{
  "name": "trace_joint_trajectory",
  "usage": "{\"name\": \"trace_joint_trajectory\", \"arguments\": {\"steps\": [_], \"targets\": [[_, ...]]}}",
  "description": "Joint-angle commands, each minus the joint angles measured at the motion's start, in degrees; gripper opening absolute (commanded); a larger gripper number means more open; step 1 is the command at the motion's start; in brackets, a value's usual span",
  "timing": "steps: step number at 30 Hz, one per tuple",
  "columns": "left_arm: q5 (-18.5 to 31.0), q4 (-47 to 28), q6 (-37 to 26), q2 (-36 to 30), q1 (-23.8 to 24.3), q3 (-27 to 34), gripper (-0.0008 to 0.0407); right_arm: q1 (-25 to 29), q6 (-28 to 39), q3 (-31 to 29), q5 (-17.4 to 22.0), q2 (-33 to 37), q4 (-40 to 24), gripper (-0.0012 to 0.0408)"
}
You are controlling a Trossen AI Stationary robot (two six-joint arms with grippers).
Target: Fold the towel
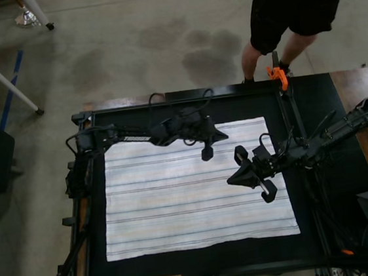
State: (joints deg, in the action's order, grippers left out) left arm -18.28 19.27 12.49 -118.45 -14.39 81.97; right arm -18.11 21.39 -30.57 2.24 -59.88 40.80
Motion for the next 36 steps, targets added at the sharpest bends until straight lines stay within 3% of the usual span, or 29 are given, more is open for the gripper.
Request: {"name": "trace_joint_trajectory", "arguments": {"steps": [1,8,20,26,29,33,36], "targets": [[0.1,-3.8,0.5,-2.1,0.0,4.1,0.0,0.0,0.0,0.0,-0.1,0.0,0.0,0.0002],[0.3,-9.8,0.6,-8.5,-0.9,13.9,0.0,0.0,-0.1,0.0,-0.1,0.0,0.0,0.0002],[0.7,-11.1,-0.3,-18.0,-2.9,24.3,0.0,0.0,0.0,0.0,-0.1,0.0,-0.1,0.0],[0.7,-22.1,-0.7,-20.1,-3.7,30.6,0.0,0.0,0.3,0.0,0.0,0.0,-1.0,-0.0001],[-1.3,-26.3,2.8,-18.2,-3.9,29.8,0.0,0.4,0.4,0.0,1.0,0.0,-4.3,0.0001],[-1.0,-26.5,5.1,-12.8,-4.3,24.3,0.0,0.5,2.2,0.0,7.1,-0.5,-9.2,0.0001],[-0.8,-26.2,4.2,-8.1,-5.4,19.1,0.0,0.5,3.5,0.0,7.3,-0.5,-11.1,0.0]]}}
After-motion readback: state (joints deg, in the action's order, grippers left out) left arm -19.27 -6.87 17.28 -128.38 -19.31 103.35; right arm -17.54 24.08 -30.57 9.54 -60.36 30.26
